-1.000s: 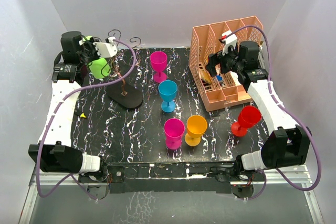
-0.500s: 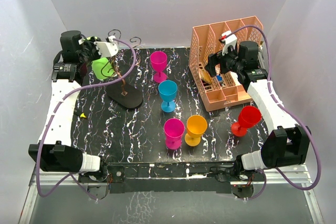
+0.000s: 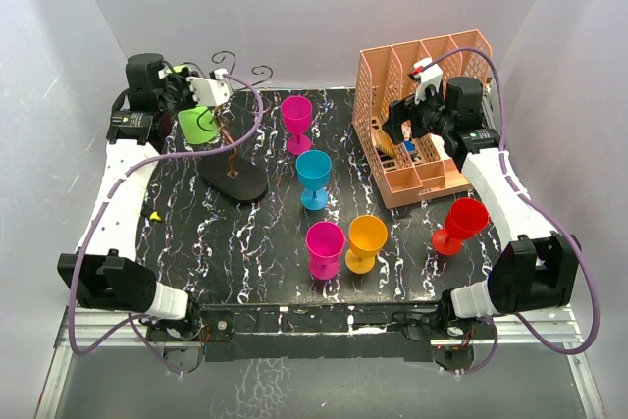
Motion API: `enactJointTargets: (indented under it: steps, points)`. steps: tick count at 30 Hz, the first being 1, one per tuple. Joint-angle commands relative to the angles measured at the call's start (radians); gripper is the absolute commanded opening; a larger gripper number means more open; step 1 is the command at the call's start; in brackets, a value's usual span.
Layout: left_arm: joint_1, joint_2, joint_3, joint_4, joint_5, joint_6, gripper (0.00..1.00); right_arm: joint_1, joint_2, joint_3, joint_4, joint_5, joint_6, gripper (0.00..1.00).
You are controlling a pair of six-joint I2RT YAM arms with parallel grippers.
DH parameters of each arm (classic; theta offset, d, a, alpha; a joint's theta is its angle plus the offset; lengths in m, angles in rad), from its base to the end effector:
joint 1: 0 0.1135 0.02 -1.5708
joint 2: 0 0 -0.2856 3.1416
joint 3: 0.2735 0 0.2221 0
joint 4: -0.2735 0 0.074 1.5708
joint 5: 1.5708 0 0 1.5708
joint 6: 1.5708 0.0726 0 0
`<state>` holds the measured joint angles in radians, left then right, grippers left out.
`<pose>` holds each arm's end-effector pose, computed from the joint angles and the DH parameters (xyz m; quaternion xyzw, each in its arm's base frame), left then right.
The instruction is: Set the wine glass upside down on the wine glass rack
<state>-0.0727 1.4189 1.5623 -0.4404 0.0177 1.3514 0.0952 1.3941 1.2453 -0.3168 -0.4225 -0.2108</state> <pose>0.3191 -0.0245 0.4428 0.5293 0.6051 0.3491 0.4815 0.3112 0.0596 0.3593 -0.2356 0.8057 0.1485 0.5227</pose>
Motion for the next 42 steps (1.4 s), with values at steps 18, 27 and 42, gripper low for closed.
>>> enactJointTargets:
  steps: [18, 27, 42]
  points:
    - [-0.02, -0.038, 0.055, 0.002, -0.091, 0.249, 0.0, -0.009, 0.003, -0.009, 0.047, -0.033, 0.006, 0.96]
    - [-0.022, -0.033, 0.071, -0.046, -0.018, 0.323, 0.0, -0.011, 0.014, -0.007, 0.042, -0.042, 0.007, 0.96]
    - [-0.021, -0.025, 0.06, -0.043, 0.099, 0.339, 0.0, -0.013, 0.02, -0.007, 0.04, -0.054, 0.008, 0.96]
